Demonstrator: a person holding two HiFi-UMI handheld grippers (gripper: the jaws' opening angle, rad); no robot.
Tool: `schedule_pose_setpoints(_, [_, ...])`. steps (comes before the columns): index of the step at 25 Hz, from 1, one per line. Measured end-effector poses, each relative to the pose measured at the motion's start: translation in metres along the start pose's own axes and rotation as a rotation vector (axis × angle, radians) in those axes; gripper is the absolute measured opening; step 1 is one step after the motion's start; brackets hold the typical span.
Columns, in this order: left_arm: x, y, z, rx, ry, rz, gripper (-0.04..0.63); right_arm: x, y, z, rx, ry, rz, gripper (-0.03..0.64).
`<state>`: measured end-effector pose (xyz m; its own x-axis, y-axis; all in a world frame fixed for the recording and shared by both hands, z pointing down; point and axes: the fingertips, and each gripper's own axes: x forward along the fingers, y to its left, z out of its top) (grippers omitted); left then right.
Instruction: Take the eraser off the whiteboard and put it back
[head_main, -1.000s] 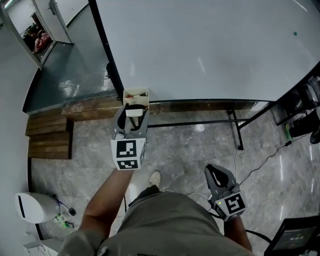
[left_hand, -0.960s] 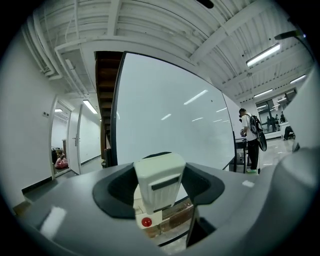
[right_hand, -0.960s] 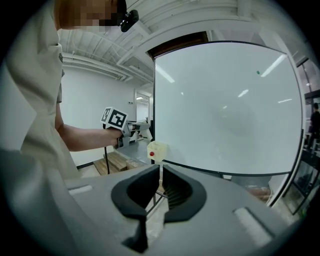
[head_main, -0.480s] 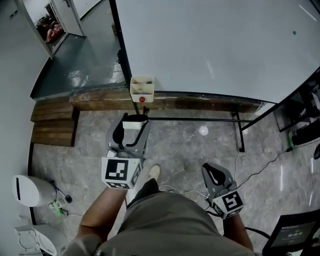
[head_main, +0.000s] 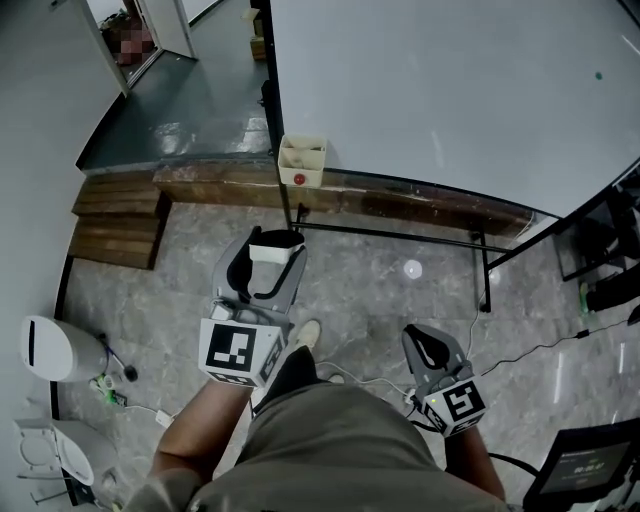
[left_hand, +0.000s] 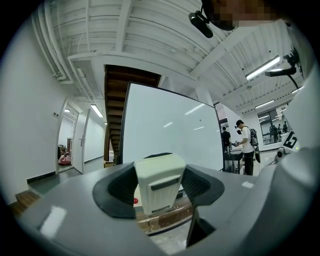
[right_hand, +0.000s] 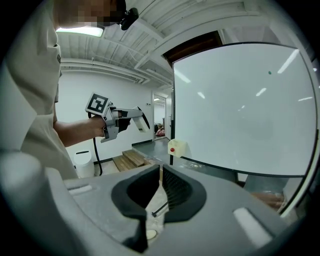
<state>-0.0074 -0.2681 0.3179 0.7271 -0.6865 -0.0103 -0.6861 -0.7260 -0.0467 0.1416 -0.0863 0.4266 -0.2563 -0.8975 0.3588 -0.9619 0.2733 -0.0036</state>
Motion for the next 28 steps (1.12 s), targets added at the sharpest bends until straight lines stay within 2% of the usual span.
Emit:
schedule_pose_setpoints(8, [-0.007, -0.008, 0.005, -0.008, -0.013, -0.016, 0.275, -0.006, 0.0, -0.005, -0.016, -0.02, 0.009, 0.011])
schedule_pose_setpoints(16, [0.015, -0.007, 0.005, 0.007, 0.011, -0.024, 0.275, -0.01, -0.014, -0.004, 0.004, -0.025, -0.027, 0.011])
schedule_pose_setpoints(22, [0.056, 0.006, -0.004, 0.024, 0.036, -0.025, 0.275, -0.004, -0.026, 0.001, 0.019, -0.026, -0.062, 0.011])
schedule_pose_setpoints(28, [0.121, 0.031, -0.027, 0.032, 0.077, -0.015, 0.275, 0.011, -0.045, 0.005, 0.052, -0.025, -0.107, 0.011])
